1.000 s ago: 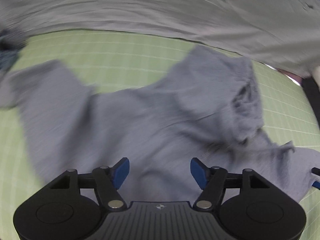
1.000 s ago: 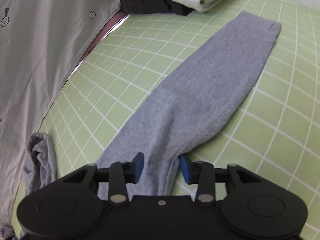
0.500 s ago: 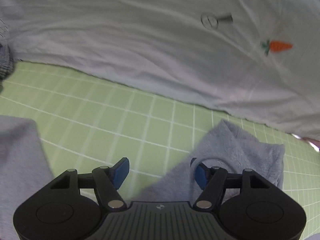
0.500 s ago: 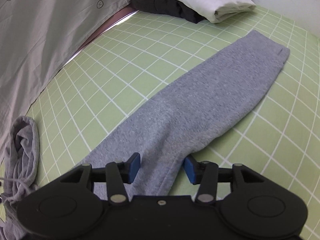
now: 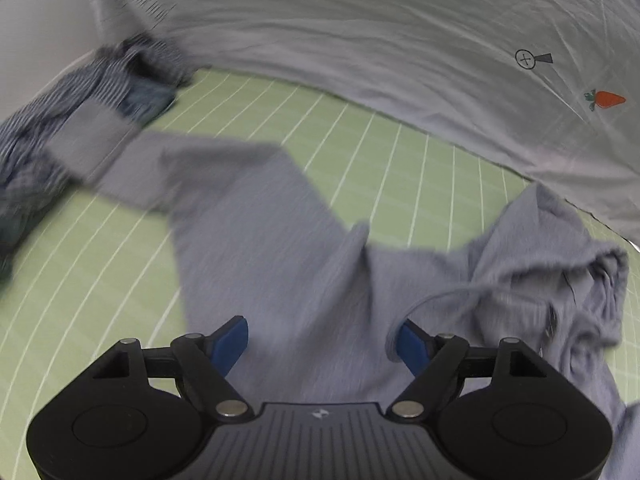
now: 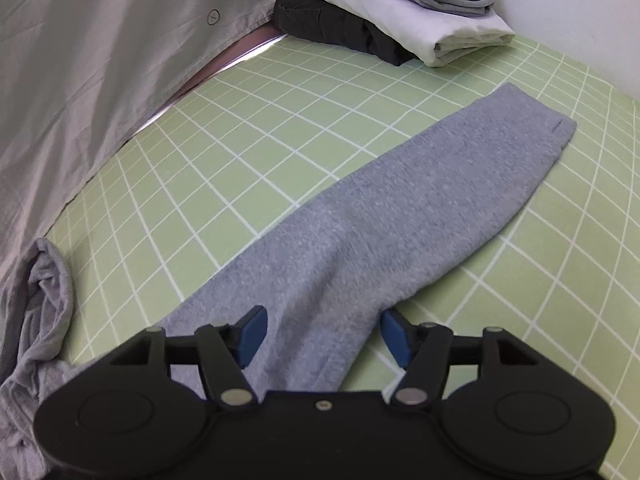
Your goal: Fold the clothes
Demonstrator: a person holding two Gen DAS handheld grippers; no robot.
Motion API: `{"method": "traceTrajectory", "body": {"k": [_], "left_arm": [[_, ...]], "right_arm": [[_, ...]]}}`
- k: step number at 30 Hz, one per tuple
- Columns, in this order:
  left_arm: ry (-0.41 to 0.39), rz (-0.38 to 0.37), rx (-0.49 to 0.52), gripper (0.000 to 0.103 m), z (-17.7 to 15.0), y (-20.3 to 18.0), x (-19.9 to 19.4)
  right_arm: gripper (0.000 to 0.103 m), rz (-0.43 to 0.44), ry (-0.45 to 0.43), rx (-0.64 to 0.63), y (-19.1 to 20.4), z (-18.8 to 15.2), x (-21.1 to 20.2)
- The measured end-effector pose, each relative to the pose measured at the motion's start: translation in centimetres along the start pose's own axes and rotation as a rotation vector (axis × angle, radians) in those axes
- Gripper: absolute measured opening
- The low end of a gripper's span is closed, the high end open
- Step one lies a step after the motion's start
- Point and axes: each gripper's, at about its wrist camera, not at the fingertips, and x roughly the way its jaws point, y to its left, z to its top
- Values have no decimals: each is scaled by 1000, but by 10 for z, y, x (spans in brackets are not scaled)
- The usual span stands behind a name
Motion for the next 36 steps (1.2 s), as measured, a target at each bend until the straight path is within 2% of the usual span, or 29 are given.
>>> {"method": "traceTrajectory", "body": {"k": [3,6,8,11,14,16,17,18,19,20,22,23,25,28,32,36], "left_arm": [[10,7,15,82,-21,5,-15],[30,67,50,82,-41,7,-24],[54,79,41,82,-53,15,-26],[87,70,8,82,-67,28,-26],[91,64,15,82,-76,32,-24],[93,50,19,80,-77,33,-21],[94,43,18,79,-77,33,-20],[96,37,17,73,-77,33,-19],[98,30,16,63,-77,33,-17],[102,22,14,58,-77,33,-15],[103,18,21,40,-77,31,-13],[106,17,30,34,-76,30,-13],[126,-7,35,14,-73,27,-10],[137,-41,16,12,-64,18,-4],[141,-99,-3,11,-46,-8,13],[131,-149,57,11,-24,-56,34]], "right_arm": [[68,30,-6,-22,4,-10,-9],[70,41,0,-81,15,-25,-15],[77,33,1,-131,23,-36,-18],[80,31,14,-195,31,-49,-19],[81,42,43,-226,34,-57,-15],[80,54,32,-262,36,-62,-16],[73,59,27,-286,38,-64,-16],[65,65,17,-320,41,-65,-18],[45,72,8,-356,43,-67,-19],[29,80,3,-382,45,-66,-19],[15,96,-4,-424,47,-65,-19],[10,103,-6,-428,47,-63,-18],[8,117,-8,-419,49,-56,-15],[7,118,-23,-445,56,-42,-6],[7,78,-61,-517,74,-14,14],[7,2,-126,-523,82,26,37]]}}
